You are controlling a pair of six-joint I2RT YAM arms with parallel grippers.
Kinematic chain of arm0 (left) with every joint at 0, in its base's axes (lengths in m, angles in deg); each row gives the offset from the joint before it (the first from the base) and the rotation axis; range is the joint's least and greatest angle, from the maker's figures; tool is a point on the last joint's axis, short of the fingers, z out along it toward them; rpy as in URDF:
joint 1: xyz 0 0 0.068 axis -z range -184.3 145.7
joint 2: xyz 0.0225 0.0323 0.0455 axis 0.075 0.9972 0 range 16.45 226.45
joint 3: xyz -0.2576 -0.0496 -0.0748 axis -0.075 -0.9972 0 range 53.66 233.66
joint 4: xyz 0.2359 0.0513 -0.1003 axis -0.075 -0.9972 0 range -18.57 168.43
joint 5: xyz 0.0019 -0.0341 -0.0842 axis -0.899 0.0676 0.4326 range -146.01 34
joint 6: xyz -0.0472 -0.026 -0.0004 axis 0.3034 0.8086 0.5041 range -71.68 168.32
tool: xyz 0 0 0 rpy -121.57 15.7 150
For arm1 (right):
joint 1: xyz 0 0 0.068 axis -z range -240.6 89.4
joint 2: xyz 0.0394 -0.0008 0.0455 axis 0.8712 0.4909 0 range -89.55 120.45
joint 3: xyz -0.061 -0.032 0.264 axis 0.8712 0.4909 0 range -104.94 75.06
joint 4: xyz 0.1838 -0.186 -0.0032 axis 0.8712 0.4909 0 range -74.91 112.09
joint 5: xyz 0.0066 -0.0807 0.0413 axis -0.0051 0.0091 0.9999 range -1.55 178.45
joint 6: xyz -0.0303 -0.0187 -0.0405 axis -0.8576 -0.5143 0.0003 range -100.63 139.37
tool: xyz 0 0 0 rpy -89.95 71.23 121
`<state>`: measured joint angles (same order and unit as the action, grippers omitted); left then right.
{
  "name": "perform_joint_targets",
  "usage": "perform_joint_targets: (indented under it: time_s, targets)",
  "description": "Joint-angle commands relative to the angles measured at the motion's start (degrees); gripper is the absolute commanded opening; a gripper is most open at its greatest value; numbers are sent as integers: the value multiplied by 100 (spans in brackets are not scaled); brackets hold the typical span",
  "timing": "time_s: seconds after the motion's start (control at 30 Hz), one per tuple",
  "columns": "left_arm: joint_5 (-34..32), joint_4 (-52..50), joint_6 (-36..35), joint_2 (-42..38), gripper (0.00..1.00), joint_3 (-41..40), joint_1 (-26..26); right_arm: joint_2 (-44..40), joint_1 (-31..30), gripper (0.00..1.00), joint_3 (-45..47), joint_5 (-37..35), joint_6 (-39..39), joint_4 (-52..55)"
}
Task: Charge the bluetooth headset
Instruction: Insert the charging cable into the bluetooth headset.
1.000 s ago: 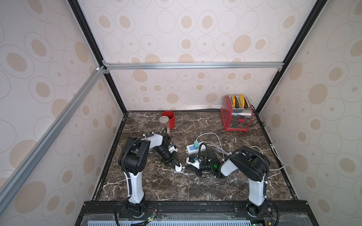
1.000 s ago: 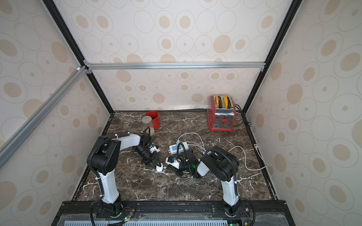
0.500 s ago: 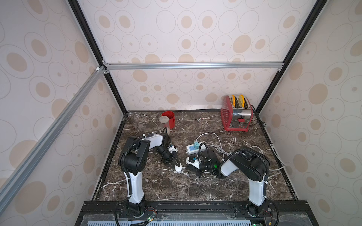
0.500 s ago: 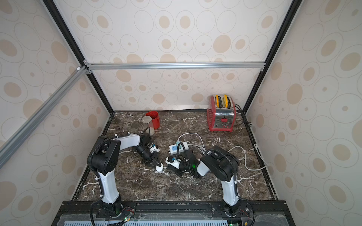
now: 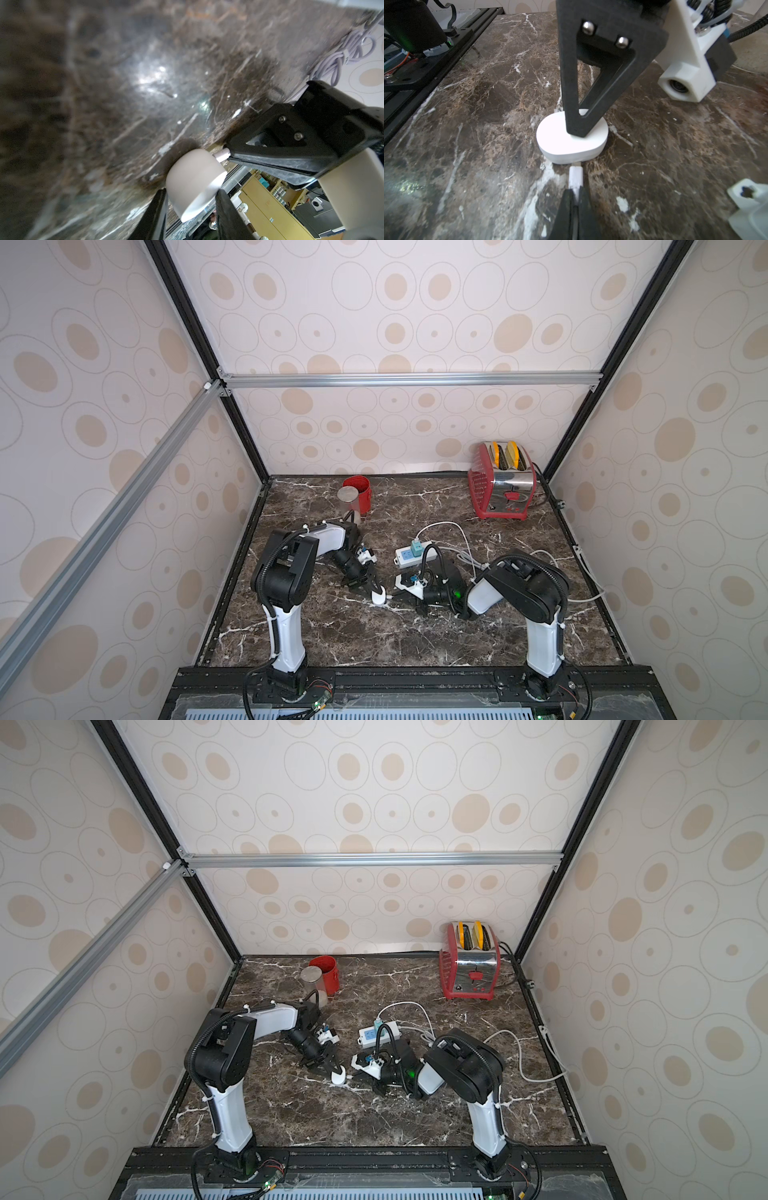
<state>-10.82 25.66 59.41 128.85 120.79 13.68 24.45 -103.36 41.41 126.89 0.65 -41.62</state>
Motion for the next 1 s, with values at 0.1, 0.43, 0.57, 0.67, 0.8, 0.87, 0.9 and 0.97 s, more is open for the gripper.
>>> perform_joint_targets:
  time_s: [0.1, 0.43, 0.57, 0.67, 0.8, 0.87, 0.9, 0.97]
  targets:
    - [-155, 74, -93, 203, 38, 6, 4, 235, -8, 0, -167, 291, 34, -352]
    - [9, 275, -22, 336, 34, -47, 14, 271, -7, 0, -313, 284, -58, -284]
    - [183, 598, 195, 333, 34, -171, 29, 333, -8, 0, -206, 196, 44, -606]
    - [198, 685, 255, 375, 32, -194, 44, 377, -11, 0, -153, 166, 65, -759]
    - [103, 556, 166, 390, 32, -201, 48, 470, 38, 0, 42, 68, 280, -1355]
    - [36, 506, 139, 395, 32, -214, 48, 541, 102, 0, 144, 51, 437, -1728]
    - [4, 493, 132, 397, 32, -223, 49, 591, 126, 0, 165, 85, 474, -1850]
    - [-54, 472, 122, 422, 30, -229, 49, 604, 140, 0, 161, 177, 477, -1831]
